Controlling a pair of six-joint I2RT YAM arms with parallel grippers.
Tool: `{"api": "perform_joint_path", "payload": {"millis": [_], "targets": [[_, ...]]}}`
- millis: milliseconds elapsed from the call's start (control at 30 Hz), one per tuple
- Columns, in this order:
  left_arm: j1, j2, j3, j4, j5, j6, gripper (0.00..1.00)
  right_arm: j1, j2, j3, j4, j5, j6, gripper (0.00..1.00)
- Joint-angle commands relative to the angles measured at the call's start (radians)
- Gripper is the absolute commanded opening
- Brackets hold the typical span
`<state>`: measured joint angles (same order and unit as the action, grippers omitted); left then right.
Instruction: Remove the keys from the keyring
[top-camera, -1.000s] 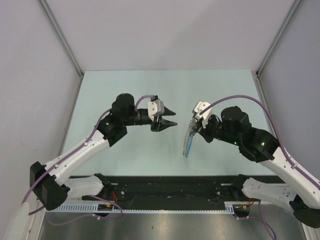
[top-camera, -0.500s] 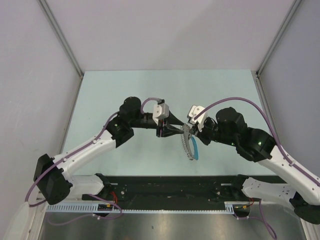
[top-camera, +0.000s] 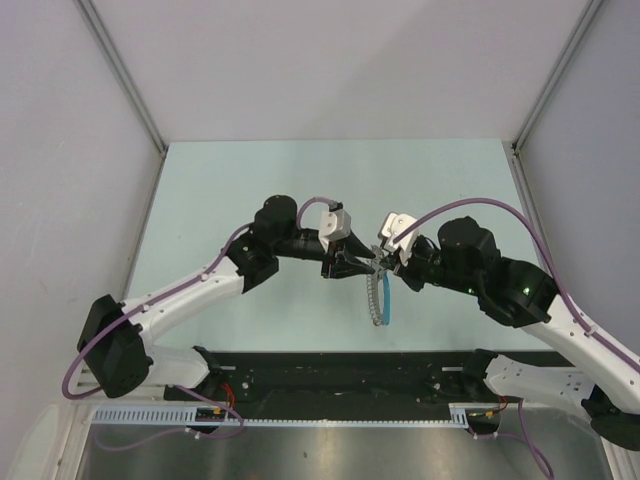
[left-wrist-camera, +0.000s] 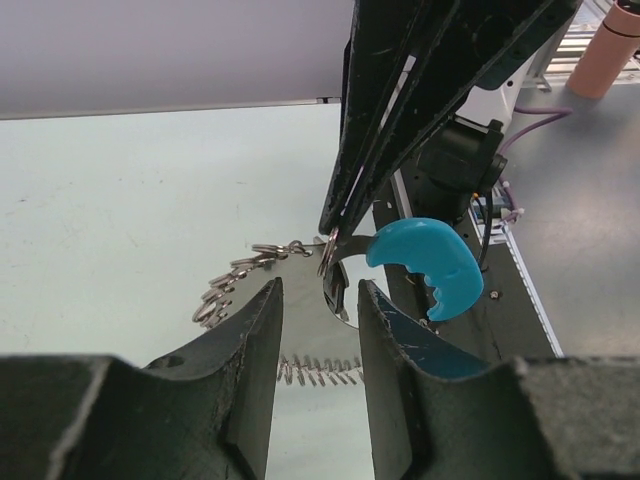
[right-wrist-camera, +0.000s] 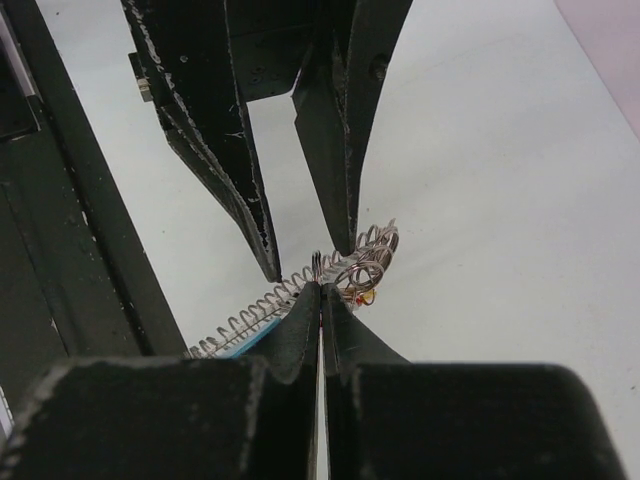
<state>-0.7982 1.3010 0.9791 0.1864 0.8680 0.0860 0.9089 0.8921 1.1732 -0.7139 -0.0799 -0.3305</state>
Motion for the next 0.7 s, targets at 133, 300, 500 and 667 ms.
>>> {"api": "perform_joint_path", "payload": {"millis": [133, 300, 500, 667], "targets": [[-0.009, 0.006, 0.046, 0.071, 0.032, -0.028, 0.39, 0.008, -0.028, 0.033, 0.071, -0.020, -0.024, 0.00], [-0.007, 0.020, 0.047, 0.099, 0.068, -0.049, 0.31, 0.010, -0.041, 0.014, 0.087, -0.012, -0.027, 0.00], [-0.009, 0.031, 0.056, 0.108, 0.081, -0.072, 0.30, 0.010, -0.041, 0.009, 0.080, -0.001, -0.024, 0.00], [-0.007, 0.000, 0.035, 0.128, 0.062, -0.074, 0.30, 0.010, -0.044, 0.002, 0.079, 0.006, -0.021, 0.00]]}}
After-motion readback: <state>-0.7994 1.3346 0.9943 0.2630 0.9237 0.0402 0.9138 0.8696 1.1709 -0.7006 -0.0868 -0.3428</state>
